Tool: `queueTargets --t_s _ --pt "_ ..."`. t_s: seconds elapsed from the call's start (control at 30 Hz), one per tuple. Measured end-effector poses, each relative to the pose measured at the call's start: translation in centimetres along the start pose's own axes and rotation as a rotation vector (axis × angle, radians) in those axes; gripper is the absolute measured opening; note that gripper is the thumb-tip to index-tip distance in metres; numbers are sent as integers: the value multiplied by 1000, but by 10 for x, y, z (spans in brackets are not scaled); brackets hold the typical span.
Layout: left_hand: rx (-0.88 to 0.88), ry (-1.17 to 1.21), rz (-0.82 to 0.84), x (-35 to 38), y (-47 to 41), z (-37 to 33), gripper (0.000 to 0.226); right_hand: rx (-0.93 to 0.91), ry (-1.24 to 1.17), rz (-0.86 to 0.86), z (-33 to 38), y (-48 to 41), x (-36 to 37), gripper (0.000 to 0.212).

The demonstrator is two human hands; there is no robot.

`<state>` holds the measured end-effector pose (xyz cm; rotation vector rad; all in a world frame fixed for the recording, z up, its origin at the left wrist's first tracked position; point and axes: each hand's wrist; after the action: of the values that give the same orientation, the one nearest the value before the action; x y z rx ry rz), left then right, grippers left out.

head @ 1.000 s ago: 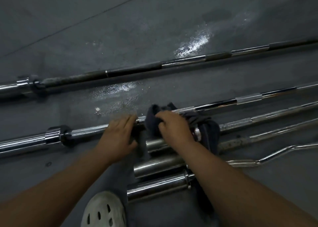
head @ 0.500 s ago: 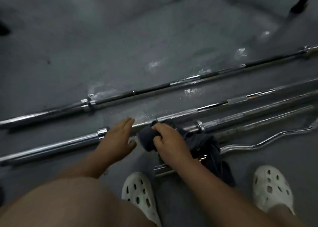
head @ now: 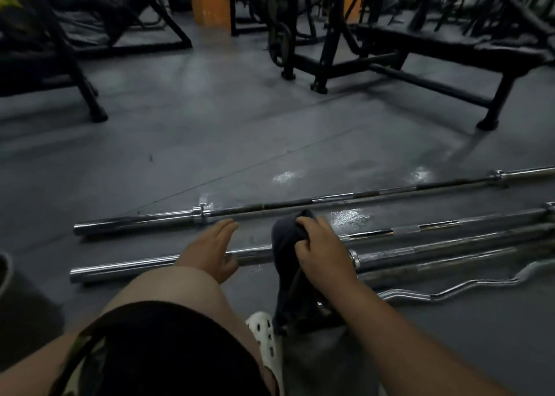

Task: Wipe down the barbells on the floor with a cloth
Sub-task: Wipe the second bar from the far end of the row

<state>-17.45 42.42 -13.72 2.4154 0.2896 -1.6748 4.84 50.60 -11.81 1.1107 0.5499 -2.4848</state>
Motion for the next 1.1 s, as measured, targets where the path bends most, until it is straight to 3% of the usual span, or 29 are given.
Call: queueTargets --t_s 0.3,0.63,0.8,0.97,1.1 --pt "-37 -83 11 -24 -17 44 78 -5 43 -48 -25 -31 18 46" --pt "-74 -132 209 90 -100 105 75 76 132 139 -98 -114 119 49" --pt "-119 -201 267 150 -133 133 91 150 249 236 -153 -147 165 56" --pt "-114 -236 301 179 -144 160 102 216 400 437 -189 -148 214 55" --pt "-105 -170 312 181 -179 178 94 140 339 363 -169 -164 259 48"
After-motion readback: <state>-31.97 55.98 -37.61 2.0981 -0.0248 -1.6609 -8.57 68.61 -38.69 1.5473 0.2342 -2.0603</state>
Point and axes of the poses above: each hand's wrist, its own y-axis away from the middle knuckle, its own x-axis out of the palm, z = x × y, and after that the axes turned 6 degrees about -x, right-handed
